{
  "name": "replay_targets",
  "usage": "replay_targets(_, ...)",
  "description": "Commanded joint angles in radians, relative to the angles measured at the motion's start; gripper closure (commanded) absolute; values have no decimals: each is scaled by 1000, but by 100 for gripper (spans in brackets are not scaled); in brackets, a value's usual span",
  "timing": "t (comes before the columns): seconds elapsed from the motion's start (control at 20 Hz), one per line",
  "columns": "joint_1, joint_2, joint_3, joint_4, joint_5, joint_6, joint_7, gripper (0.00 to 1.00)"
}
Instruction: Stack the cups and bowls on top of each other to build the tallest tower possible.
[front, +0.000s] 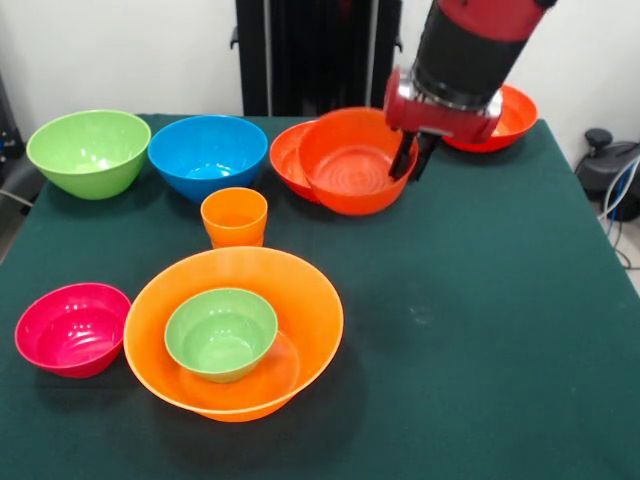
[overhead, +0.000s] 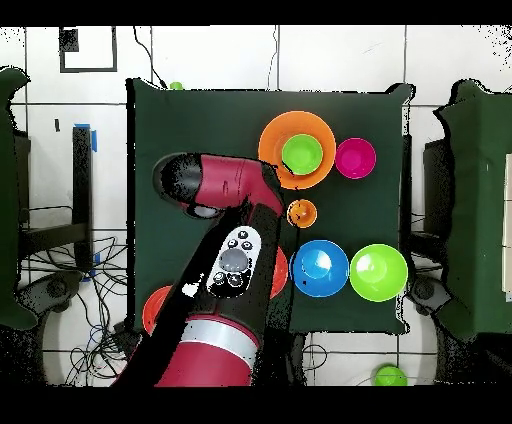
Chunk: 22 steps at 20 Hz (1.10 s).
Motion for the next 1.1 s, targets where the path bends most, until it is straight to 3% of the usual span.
replay_targets(0.05, -25, -5, 44, -219, -28, 230, 83, 100)
replay_targets(0.25, -67, 21, 65, -312, -44, 272, 22, 100)
replay_targets(0.45, -188, 95, 136, -454, -77, 299, -181, 100)
replay_targets(0.7, -277, 160, 197, -604, -105, 358, -317, 100)
replay_targets(1.1, -351, 188, 267, -650, -138, 329, -404, 100)
